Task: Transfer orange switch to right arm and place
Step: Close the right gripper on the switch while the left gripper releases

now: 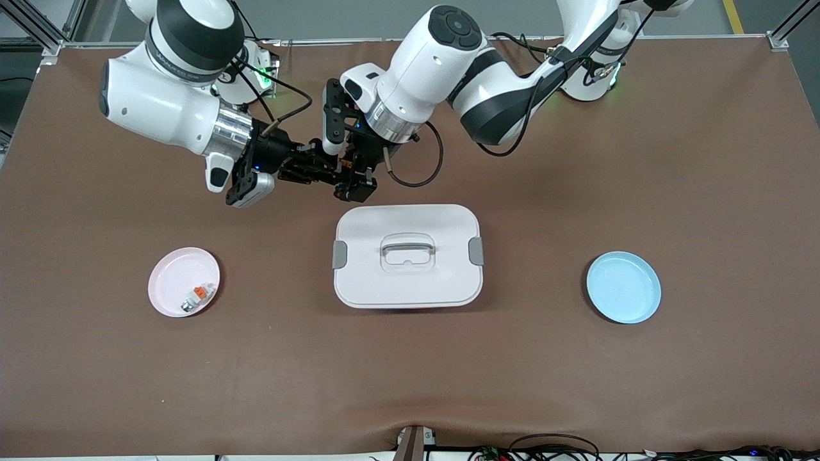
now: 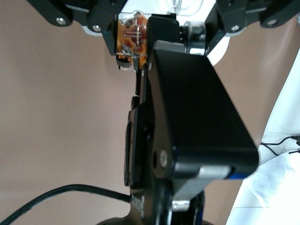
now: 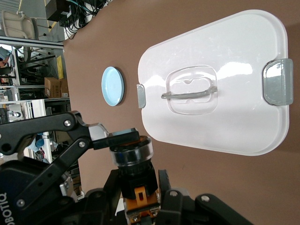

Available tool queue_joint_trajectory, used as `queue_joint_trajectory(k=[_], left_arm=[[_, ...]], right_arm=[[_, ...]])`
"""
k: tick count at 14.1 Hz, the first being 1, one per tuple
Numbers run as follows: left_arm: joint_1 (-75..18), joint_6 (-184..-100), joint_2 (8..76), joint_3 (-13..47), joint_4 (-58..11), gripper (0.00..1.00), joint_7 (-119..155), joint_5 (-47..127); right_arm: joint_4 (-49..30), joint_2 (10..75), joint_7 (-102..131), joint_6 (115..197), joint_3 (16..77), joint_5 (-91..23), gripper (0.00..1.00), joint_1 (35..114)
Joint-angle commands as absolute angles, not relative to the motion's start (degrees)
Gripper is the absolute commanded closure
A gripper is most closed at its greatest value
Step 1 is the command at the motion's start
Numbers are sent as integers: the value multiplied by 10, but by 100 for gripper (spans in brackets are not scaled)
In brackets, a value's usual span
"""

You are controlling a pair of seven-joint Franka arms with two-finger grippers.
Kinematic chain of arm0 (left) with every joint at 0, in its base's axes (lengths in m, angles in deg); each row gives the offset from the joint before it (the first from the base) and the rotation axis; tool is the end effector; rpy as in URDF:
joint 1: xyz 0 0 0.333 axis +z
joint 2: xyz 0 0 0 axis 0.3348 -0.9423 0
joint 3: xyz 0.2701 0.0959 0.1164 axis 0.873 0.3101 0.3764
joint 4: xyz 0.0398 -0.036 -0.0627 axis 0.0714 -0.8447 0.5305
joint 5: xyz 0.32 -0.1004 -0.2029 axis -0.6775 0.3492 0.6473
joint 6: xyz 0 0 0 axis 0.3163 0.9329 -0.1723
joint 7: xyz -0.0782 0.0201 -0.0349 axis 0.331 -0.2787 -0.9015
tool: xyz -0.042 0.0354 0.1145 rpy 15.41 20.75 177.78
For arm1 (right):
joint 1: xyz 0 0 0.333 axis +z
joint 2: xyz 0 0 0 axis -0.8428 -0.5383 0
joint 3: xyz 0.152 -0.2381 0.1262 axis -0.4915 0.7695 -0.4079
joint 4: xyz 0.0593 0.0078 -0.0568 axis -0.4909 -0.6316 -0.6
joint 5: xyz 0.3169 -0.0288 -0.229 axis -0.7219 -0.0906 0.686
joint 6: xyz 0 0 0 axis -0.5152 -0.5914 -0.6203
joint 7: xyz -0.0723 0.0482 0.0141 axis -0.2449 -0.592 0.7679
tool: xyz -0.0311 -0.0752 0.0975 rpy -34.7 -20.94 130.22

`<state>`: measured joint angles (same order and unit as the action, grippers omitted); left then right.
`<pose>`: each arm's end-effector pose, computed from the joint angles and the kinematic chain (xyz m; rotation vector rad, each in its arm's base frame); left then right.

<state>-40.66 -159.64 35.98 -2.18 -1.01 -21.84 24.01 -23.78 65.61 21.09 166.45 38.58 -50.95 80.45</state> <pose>0.4851 -0.5671 0.4902 2.0217 -1.8720 0.7047 0.5135 0.2914 0.4760 -2.3076 0.0922 0.0072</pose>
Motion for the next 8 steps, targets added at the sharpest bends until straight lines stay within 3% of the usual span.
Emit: queue_joint_trajectory(k=[1, 8], left_arm=[[-406, -1595, 362, -22, -3, 0, -182, 237], [-382, -1540, 380, -23, -1, 0, -183, 268]], right_arm=[[-246, 657, 227, 1671, 390, -529, 100, 813], [-246, 658, 228, 1670, 390, -529, 100, 813]])
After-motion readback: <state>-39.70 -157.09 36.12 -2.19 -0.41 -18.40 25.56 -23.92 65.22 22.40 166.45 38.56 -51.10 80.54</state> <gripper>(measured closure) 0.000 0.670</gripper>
